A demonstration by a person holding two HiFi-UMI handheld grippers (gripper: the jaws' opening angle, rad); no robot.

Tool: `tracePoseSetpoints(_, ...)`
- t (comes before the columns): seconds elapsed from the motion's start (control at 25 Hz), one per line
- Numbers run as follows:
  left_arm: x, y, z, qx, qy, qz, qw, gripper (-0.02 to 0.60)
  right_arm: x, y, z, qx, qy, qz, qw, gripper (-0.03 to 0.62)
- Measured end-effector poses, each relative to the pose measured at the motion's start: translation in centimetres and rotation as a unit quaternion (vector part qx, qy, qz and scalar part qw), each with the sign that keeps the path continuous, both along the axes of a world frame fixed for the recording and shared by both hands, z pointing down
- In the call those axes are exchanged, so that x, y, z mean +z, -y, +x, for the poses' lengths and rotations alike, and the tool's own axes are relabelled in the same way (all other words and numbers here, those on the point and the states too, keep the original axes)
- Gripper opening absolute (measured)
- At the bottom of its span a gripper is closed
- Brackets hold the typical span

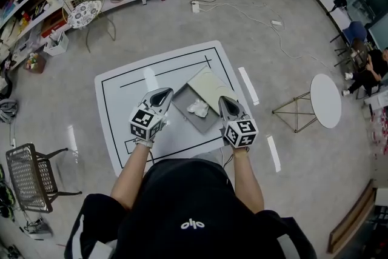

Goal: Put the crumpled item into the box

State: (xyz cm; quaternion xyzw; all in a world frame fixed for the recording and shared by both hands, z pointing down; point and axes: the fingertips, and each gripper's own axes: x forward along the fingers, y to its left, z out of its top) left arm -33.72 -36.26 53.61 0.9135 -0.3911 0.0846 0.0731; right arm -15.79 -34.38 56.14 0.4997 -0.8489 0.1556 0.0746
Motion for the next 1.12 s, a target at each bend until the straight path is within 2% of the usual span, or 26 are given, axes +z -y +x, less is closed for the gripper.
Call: tracePoseSetpoints(1.12, 0.7, 0.0, -0.4, 0.003, -0.013, -0.010, 0.9999, 0.008, 0.5, 0.4, -1.0, -0.005, -0.007, -0.005, 1.000, 0.006)
